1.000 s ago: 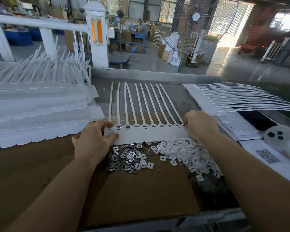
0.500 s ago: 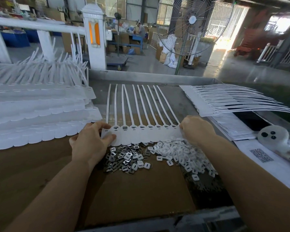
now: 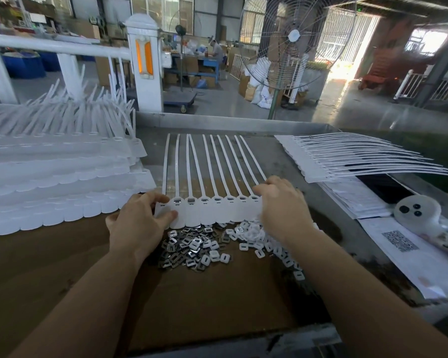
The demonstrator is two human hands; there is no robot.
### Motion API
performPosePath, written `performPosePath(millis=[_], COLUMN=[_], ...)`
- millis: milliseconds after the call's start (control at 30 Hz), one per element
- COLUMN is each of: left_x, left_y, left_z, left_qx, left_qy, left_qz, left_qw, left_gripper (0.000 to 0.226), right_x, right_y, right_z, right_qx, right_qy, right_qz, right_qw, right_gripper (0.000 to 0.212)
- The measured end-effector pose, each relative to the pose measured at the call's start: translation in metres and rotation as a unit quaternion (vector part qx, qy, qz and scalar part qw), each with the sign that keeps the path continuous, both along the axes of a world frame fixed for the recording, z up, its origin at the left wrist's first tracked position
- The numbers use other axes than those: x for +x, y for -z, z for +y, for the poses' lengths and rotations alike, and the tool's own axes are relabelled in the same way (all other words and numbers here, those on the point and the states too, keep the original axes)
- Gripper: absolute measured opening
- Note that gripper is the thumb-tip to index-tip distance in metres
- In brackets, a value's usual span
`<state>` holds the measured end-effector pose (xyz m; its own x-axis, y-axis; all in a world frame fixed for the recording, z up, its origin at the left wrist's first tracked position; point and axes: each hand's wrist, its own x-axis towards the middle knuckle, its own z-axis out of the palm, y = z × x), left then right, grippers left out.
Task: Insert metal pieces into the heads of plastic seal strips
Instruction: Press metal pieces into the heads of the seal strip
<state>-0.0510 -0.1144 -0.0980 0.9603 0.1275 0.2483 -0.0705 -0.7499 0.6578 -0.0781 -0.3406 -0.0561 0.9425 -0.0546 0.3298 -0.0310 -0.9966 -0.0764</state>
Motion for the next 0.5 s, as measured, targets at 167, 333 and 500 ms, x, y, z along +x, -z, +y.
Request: performPosePath(millis=[167,333,500], left_x=[-0.002,-0.003,-0.002], left_y=[-0.001,-0.001,0.000], left_z=[0.000,0.000,0.000], left_qx=[-0.008,-0.008,0.002], left_qy=[0.005,0.002,-0.002], left_qz=[0.000,-0.002,-0.004], left_qw=[1.000,1.000,1.000], left_gripper=[0.018,0.017,0.016], right_x=[-0.007,-0.010,-0.012], right_y=[0.015,0.026,0.032], right_z=[0.034,0.039,0.038], right_qx=[0.092,0.121,0.133], right_qy=[-0.062,-0.076,-0.088], right_qz=[-0.079,-0.122,-0.157], right_qw=[0.991,0.982,0.975], right_gripper=[0.044,0.032,0.025])
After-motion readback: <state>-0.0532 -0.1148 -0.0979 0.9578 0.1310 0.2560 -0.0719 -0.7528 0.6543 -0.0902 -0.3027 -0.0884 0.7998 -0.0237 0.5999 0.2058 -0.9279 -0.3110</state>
